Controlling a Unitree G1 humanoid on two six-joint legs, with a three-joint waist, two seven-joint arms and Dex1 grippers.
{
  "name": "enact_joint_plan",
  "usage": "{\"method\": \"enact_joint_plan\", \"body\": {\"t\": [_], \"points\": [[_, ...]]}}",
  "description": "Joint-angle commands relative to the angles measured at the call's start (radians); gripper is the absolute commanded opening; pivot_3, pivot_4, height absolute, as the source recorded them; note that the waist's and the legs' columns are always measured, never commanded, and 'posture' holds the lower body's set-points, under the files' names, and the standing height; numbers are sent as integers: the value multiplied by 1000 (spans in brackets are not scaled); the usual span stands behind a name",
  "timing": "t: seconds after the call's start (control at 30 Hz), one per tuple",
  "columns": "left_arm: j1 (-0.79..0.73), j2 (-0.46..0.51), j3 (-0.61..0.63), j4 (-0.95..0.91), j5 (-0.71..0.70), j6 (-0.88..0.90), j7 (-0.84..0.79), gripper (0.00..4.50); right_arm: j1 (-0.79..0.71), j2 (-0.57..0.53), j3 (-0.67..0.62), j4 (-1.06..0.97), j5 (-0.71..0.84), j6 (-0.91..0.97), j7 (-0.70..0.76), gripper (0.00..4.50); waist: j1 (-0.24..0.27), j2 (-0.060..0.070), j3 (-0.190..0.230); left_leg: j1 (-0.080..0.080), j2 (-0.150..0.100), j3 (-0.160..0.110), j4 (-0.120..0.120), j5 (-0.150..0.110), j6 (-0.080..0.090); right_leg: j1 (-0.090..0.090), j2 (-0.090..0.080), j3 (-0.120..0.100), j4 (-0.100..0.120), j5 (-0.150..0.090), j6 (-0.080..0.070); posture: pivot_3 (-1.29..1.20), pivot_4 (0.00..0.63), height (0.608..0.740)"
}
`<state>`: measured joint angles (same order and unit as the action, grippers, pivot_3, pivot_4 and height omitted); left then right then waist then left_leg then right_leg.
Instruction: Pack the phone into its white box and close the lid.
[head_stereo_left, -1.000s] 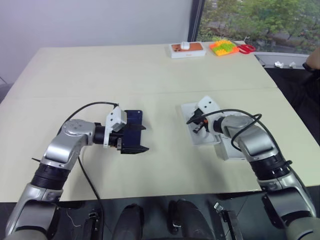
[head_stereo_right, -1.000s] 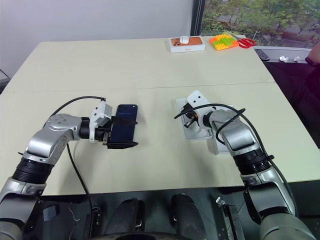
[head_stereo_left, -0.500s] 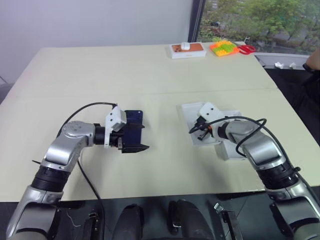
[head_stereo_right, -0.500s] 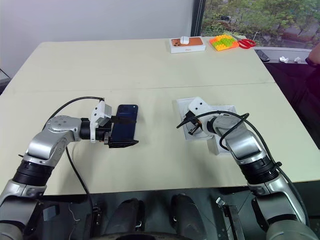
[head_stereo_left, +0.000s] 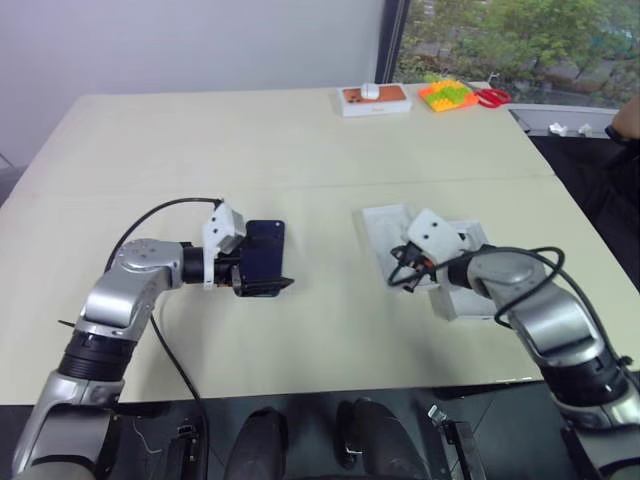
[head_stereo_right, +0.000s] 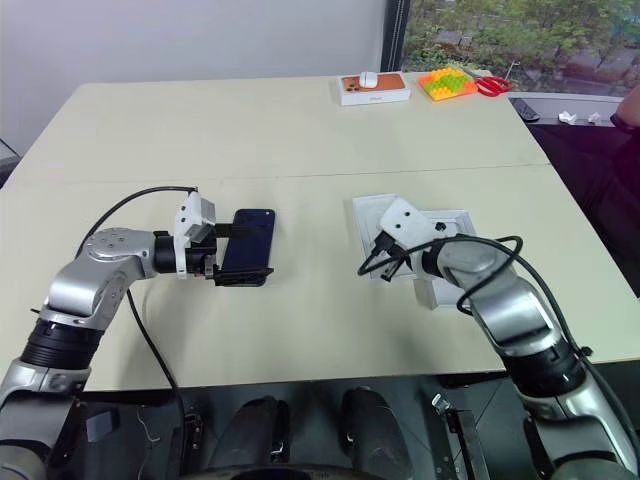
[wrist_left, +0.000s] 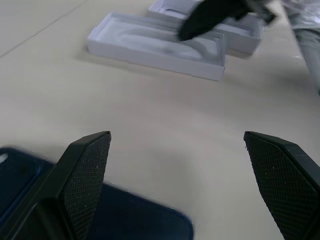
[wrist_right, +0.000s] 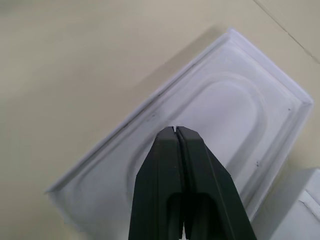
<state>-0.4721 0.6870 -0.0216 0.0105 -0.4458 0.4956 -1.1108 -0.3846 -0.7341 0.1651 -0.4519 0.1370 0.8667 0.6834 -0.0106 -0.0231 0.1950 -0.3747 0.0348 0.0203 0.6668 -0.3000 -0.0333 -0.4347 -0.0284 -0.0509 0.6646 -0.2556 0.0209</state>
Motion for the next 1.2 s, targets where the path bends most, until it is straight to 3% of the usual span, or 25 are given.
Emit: {"method": "enact_joint_plan", "body": {"t": [0.03,0.3,0.5,0.7,0.9,1.2], "points": [[4,32,55,-27,-15,38,30,4500,21,-20,-38,-83,20,-13,13,62,-2,0,0,1,0,0,0,0,0,0,0,0,0,0,0,0,150,740],[19,56,77,17,22,78,100,4500,-22,21,-2,-48,15,-28,0,62,-3,0,0,1,0,0,0,0,0,0,0,0,0,0,0,0,150,740],[13,56,123,61,-8,152,147,4500,-114,134,102,-7,-6,-29,-32,62,-4,0,0,1,0,0,0,0,0,0,0,0,0,0,0,0,150,740],[1,29,240,59,-102,362,271,4500,-182,308,196,93,-53,4,-139,62,-2,0,0,0,0,0,0,0,0,0,-1,0,1,0,0,0,150,740],[-108,42,220,153,-176,839,369,4500,-229,435,300,224,-119,-35,-200,62,-3,-1,0,0,0,-1,0,0,0,0,-1,0,1,0,0,0,150,740],[-187,-43,215,222,-181,1068,431,4500,-292,557,328,430,-157,-97,-209,62,-3,-1,-1,1,-1,-1,0,0,0,0,-2,1,1,0,0,0,150,740]]}}
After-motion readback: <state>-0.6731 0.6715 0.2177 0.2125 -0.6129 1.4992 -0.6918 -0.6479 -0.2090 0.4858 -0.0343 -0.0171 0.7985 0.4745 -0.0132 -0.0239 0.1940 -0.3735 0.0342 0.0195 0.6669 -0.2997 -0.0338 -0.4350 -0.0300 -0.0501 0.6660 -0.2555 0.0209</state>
